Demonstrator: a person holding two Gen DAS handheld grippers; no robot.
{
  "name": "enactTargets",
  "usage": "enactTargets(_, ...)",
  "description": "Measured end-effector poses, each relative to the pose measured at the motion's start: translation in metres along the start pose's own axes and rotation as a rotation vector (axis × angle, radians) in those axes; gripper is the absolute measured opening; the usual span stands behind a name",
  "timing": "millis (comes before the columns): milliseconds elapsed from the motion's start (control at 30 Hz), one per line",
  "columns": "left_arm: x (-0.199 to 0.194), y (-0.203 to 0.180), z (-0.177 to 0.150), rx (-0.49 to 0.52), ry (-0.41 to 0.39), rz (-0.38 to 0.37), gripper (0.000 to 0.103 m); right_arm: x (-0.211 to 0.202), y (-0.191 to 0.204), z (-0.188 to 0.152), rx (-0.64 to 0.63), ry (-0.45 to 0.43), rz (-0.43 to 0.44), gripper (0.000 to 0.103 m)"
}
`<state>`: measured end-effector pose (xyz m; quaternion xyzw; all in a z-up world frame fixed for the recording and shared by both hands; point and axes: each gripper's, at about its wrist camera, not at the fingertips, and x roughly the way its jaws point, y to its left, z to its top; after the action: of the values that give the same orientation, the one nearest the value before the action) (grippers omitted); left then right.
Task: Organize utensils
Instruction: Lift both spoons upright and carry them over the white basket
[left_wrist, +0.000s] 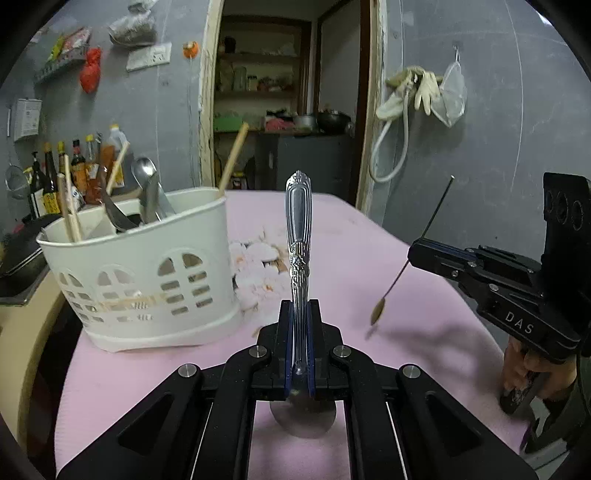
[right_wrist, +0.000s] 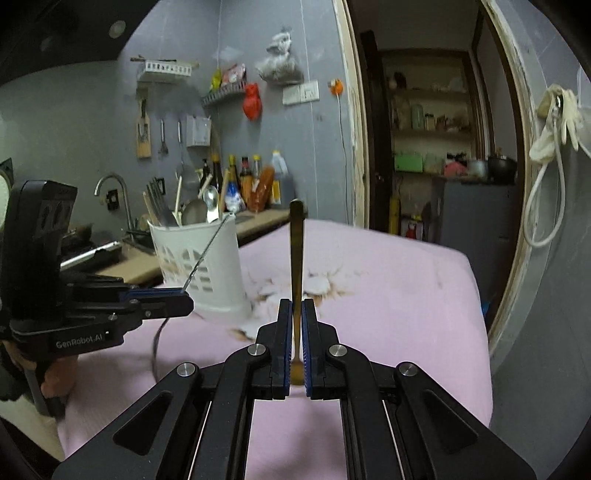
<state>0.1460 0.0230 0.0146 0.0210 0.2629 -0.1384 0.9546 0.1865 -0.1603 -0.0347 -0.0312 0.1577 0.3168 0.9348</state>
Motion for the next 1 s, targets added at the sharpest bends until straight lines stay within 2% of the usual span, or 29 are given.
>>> enactTargets(267, -0.002, 0.007, -0.002, -0.033, -0.055, -0.016, 0.004, -0.001, 0.002, 0.01, 0.024, -0.042, 0.011, 0.003)
enactTargets(433, -0.019, 0.011, 0.001, -0.043, -0.117, -0.017, 0.004, -0.008, 0.01, 0.021, 0.005, -0.077, 0.018, 0.003)
enactTargets(633, -0.035, 0.016, 0.015, -0.05, -0.178, -0.007, 0.004, -0.013, 0.015, 0.041, -0.002, -0.119, 0.051, 0.003)
enactTargets(1000, -0.068, 0.039, 0.048, -0.076, -0.229, 0.025, 0.004, -0.016, 0.042, 0.084, -0.039, -0.208, 0.121, 0.003)
